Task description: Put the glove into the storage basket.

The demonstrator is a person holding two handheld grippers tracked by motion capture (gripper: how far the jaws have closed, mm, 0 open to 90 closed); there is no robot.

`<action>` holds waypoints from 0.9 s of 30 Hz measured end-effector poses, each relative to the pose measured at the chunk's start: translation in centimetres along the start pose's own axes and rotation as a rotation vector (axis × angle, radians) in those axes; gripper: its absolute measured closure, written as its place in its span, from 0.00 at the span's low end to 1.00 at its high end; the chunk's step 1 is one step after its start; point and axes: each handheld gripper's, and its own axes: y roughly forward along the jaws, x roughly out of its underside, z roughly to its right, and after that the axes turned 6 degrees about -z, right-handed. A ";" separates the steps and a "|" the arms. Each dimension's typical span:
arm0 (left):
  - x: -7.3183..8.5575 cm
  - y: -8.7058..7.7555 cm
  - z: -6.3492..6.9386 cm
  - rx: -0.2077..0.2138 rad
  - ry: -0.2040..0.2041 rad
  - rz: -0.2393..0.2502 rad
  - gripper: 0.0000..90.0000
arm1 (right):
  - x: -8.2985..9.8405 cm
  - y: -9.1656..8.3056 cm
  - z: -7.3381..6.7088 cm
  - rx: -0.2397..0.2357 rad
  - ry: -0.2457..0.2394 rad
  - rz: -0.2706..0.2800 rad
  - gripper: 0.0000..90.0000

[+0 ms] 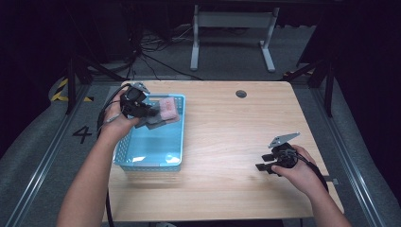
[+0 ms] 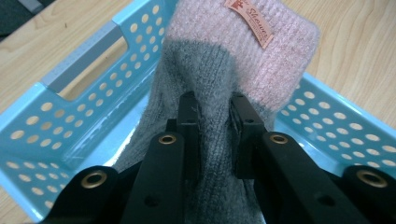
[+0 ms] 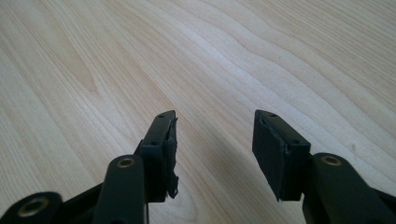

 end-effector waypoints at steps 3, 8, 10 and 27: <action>0.0 0.8 -0.6 -0.001 -0.007 -0.016 0.86 | 0.0 0.1 -0.2 -0.001 -0.006 -0.003 0.56; 0.0 2.0 -1.1 0.002 -0.008 -0.040 0.86 | 0.0 0.1 -0.2 -0.001 -0.010 -0.002 0.56; 0.0 2.4 -1.3 0.000 -0.007 -0.044 0.86 | 0.0 0.1 -0.2 -0.001 -0.007 0.000 0.56; -0.2 6.2 -2.7 0.025 -0.023 -0.117 0.86 | 0.2 0.3 0.1 -0.009 -0.004 -0.004 0.55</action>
